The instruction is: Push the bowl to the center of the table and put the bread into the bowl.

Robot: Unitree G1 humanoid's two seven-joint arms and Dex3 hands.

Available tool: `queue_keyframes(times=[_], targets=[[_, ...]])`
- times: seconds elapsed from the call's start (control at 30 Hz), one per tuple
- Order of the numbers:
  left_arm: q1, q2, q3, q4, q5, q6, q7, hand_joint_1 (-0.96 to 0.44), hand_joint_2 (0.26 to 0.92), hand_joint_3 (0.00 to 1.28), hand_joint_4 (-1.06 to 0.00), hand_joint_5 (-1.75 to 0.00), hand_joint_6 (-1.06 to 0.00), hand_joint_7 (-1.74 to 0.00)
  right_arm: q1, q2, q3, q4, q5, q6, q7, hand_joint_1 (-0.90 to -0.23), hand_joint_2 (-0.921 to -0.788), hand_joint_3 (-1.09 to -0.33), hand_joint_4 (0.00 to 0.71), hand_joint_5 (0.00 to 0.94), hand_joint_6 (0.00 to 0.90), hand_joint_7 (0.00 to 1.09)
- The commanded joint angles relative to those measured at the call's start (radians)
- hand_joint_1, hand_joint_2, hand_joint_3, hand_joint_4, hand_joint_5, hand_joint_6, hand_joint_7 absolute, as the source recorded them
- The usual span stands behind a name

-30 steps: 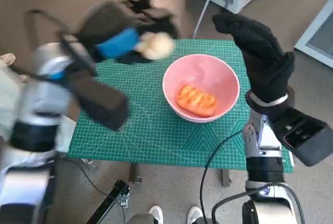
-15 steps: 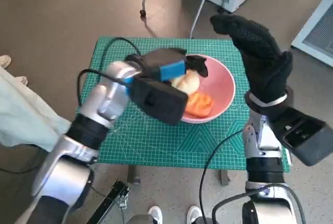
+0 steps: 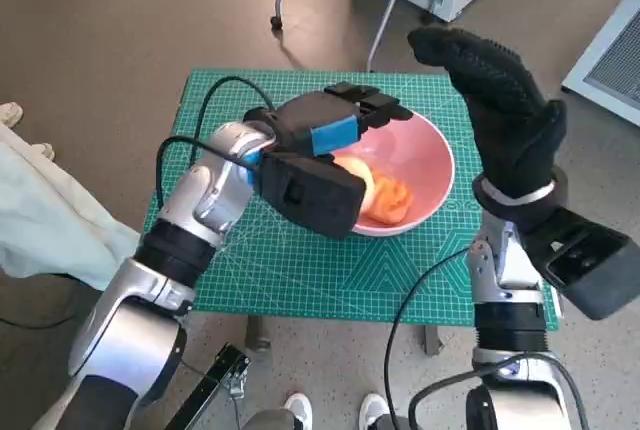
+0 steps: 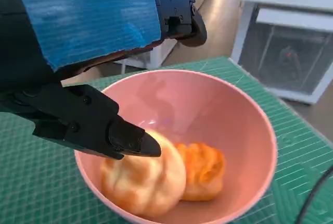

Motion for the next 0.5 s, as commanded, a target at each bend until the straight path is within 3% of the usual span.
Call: queue_keyframes(times=[0.03,0.37,0.5], targets=[[0.026,0.004,0.064,-0.030,-0.076,-0.023,0.003,-0.22,0.840,0.04,-0.06,-0.04,-0.06,-0.56,0.023,-0.004,-0.004,0.001,-0.005,0.001,-0.006,-0.666,-0.921,-0.735,0.317,0.010,-0.001,0.87],[0.094,0.018,0.228,-0.080,-0.229,-0.166,0.103,-0.29,0.913,0.07,-0.33,-0.15,-0.24,-0.67,0.013,0.002,-0.005,0.003,-0.007,0.004,-0.020,-0.671,-0.921,-0.734,0.317,0.010,-0.001,0.87],[0.152,-0.002,0.325,-0.121,-0.350,-0.229,0.136,-0.32,0.919,0.09,-0.42,-0.16,-0.32,-0.60,0.010,0.004,-0.007,-0.002,-0.008,0.007,-0.033,-0.672,-0.921,-0.731,0.318,0.011,-0.001,0.87]])
